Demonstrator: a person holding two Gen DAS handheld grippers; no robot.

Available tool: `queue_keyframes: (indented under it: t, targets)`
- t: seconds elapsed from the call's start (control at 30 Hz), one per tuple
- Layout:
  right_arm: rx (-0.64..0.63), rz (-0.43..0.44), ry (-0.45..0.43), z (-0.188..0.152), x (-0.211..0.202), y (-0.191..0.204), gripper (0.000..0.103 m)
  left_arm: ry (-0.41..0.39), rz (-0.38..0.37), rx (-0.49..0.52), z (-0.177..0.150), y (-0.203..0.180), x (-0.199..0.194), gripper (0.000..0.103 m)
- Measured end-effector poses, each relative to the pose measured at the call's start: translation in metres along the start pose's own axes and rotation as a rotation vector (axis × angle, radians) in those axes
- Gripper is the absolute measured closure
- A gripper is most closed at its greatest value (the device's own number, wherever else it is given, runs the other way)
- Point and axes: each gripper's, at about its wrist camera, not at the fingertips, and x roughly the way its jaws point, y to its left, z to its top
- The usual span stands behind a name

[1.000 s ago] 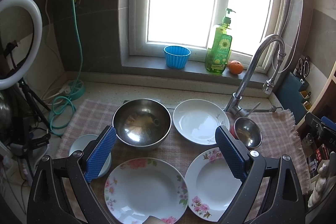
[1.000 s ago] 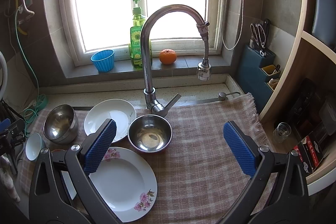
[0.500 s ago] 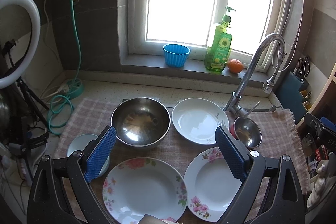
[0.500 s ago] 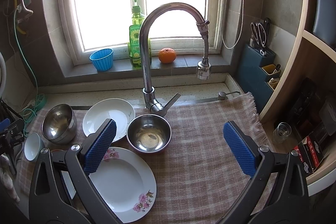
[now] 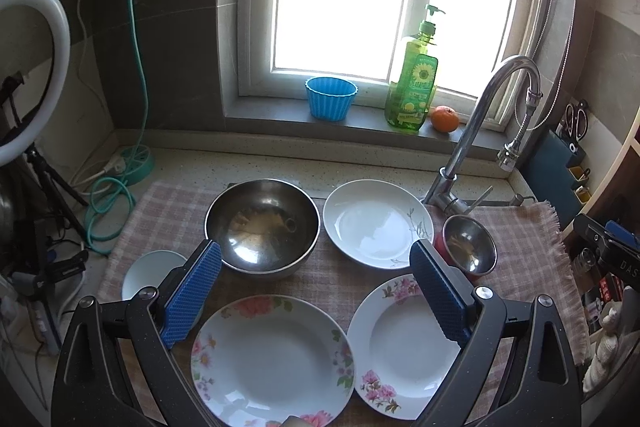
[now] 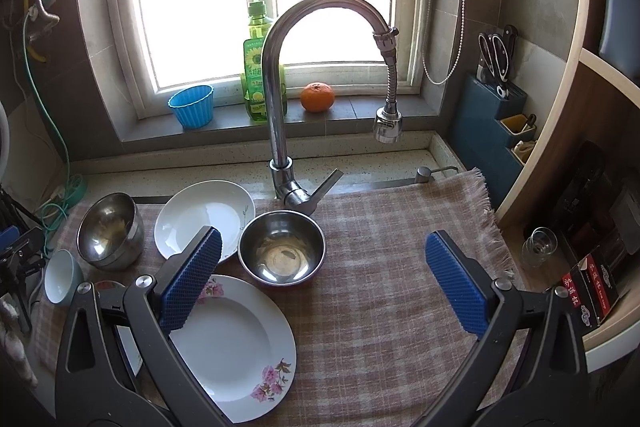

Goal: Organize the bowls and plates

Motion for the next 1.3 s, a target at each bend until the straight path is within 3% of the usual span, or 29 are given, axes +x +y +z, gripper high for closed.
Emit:
queue_keyframes:
  t: [0.2,0.43,0.57,0.77,0.93,1.2,1.3]
  targets:
    - [-0.005,-0.016,0.035,-0.007,0.01,-0.003,0.0,0.048,-0.025,0.006,-0.007,-0.001,0.01,0.009]
    - [-0.011,0.005,0.113,-0.02,0.029,-0.012,0.0,0.138,-0.065,-0.003,-0.02,0.003,0.03,0.021]
    - [-0.025,0.078,0.154,-0.029,0.038,-0.015,0.0,0.225,-0.111,-0.018,-0.029,0.005,0.05,0.041]
    - [-0.048,0.185,0.158,-0.048,0.045,-0.015,0.0,0.309,-0.151,0.044,-0.043,-0.004,0.07,0.049]
    - [-0.087,0.196,0.194,-0.06,0.052,-0.009,0.0,0.382,-0.205,0.082,-0.05,-0.008,0.088,0.06]
    - [-0.05,0.248,0.336,-0.083,0.076,-0.014,0.021,0.464,-0.258,0.116,-0.052,-0.014,0.114,0.075]
    - [0.004,0.291,0.409,-0.095,0.09,-0.021,0.034,0.486,-0.268,0.142,-0.051,-0.017,0.122,0.08]
